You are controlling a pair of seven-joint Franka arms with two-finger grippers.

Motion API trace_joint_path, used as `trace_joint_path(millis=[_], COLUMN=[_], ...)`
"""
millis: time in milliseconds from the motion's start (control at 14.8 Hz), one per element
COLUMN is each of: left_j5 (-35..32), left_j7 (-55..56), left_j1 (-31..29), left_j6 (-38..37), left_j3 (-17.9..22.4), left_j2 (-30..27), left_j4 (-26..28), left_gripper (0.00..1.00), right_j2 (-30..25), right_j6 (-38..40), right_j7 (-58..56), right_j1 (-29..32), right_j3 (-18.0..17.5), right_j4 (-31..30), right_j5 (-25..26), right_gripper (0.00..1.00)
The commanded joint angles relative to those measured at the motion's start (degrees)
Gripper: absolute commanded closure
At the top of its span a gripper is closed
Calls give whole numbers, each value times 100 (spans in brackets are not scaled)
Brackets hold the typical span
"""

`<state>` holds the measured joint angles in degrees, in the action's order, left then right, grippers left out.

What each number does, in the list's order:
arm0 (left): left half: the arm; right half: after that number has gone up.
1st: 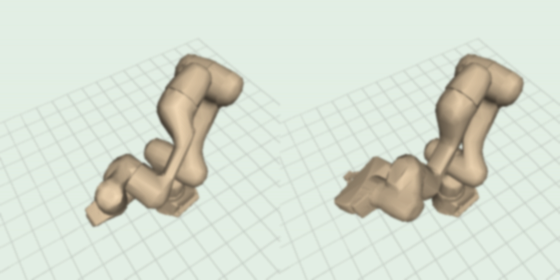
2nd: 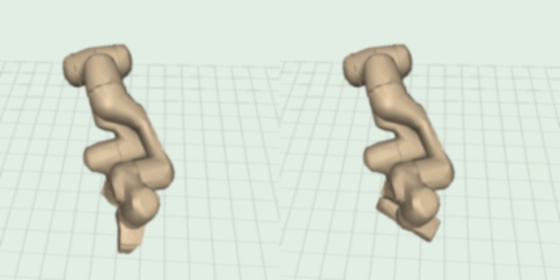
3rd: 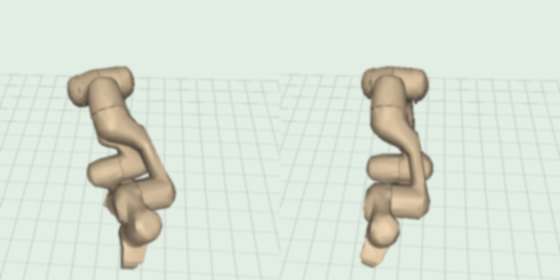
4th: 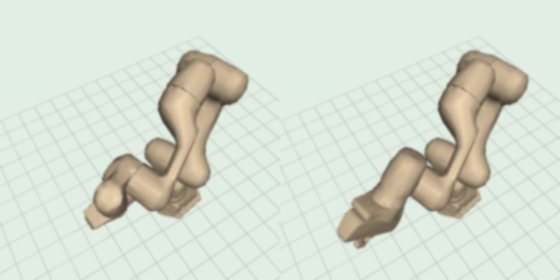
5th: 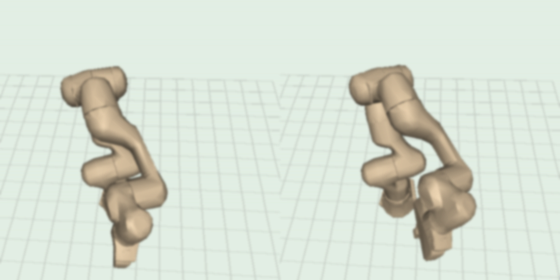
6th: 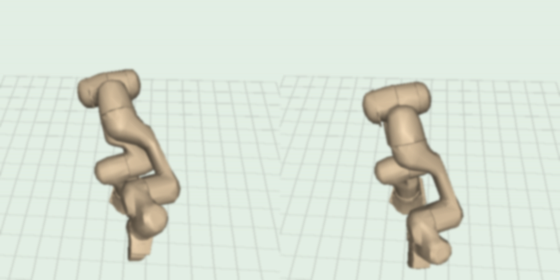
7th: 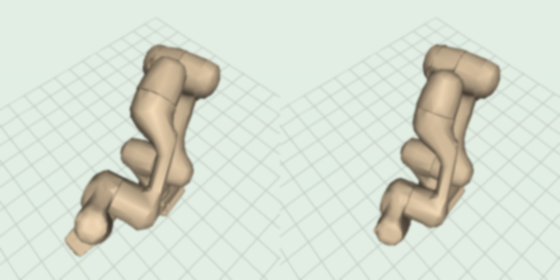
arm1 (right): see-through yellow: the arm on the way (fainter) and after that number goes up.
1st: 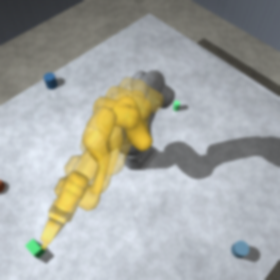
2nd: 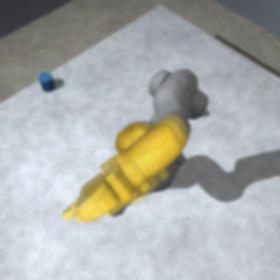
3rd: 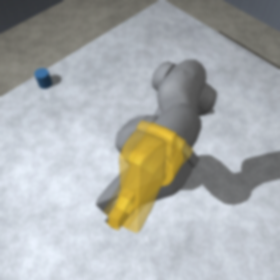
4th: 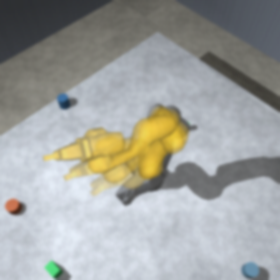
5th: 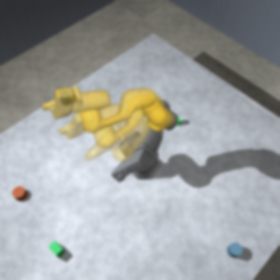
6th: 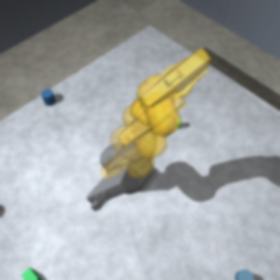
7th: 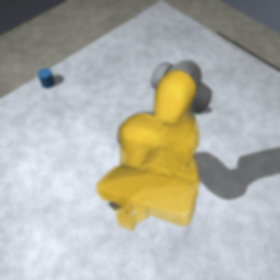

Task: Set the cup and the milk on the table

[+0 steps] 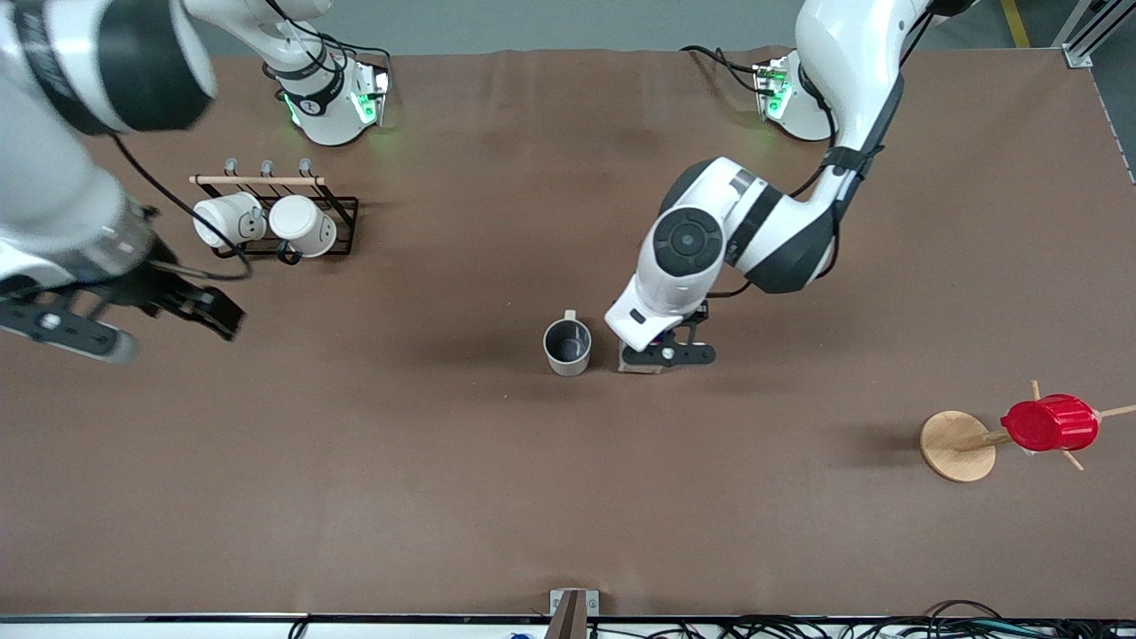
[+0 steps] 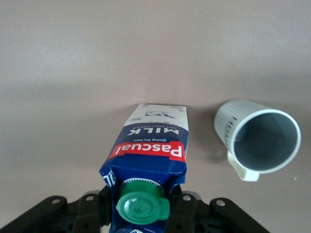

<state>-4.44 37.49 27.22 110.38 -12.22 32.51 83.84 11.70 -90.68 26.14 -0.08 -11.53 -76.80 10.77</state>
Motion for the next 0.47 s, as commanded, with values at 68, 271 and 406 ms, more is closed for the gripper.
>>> trace_joint_path(millis=[68, 271, 406], left_j5=[-101, -101, -110], left_j7=[65, 187, 249], left_j1=[108, 143, 178], left_j6=[-157, -157, -131], left_j3=[36, 27, 36], left_j2=[1, 1, 62], left_j4=[-184, -166, -175], left_gripper=[81, 81, 83], right_j2=[-808, -967, -967], right_j6=[558, 875, 946], right_j7=[-1221, -1927, -1972], right_j1=[26, -10, -1], right_j3=[738, 1276, 1312], right_j4=[-336, -336, -362], right_j5=[-521, -760, -787], right_gripper=[0, 0, 0])
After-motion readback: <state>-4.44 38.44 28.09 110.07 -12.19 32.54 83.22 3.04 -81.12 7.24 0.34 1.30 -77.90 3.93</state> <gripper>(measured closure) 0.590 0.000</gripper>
